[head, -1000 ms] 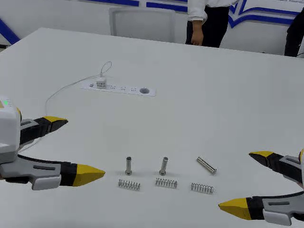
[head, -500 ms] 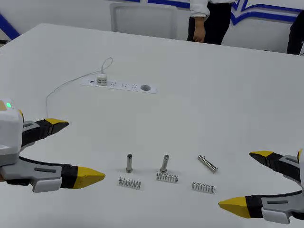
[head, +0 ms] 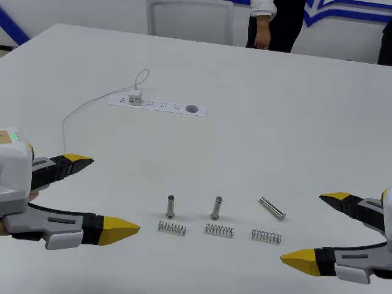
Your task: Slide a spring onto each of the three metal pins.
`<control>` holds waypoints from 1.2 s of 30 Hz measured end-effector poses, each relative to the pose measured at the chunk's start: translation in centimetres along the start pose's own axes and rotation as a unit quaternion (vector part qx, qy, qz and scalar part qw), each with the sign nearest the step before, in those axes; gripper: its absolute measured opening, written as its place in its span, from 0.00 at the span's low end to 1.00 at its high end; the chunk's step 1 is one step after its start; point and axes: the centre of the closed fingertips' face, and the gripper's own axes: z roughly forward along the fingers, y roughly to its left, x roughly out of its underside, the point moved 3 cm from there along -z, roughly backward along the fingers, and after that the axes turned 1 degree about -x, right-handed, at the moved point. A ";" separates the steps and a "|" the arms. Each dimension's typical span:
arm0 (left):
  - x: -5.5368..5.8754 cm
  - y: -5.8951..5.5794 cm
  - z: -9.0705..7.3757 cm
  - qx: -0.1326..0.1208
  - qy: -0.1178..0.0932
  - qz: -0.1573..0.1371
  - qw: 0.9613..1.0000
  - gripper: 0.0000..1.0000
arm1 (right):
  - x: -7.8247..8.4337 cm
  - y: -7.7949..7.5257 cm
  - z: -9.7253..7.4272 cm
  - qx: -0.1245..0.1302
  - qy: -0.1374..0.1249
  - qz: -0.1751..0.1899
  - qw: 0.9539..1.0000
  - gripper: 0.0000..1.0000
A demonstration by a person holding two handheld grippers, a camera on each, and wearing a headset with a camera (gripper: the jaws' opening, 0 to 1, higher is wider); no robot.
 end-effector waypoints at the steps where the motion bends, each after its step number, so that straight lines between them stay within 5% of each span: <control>1: 0.0 0.0 0.0 0.000 0.001 0.000 1.000 0.98 | 0.0 -0.1 0.0 0.001 0.000 0.000 1.000 0.91; 12: 0.3 0.1 0.2 -0.006 -0.003 -0.014 1.000 0.96 | -0.1 -0.8 0.4 0.012 -0.001 0.005 1.000 0.87; 18: 1.2 -0.1 0.4 0.000 0.018 -0.003 1.000 0.96 | 0.1 -0.9 0.7 0.012 0.006 0.004 1.000 0.84; 27: 1.7 -0.1 0.5 -0.003 0.020 -0.012 1.000 0.96 | 0.3 -1.2 1.2 0.015 0.021 -0.009 1.000 0.75; 36: 1.3 0.1 0.5 -0.011 0.009 -0.019 1.000 0.97 | -0.7 -3.7 2.6 0.060 0.013 0.004 0.998 0.62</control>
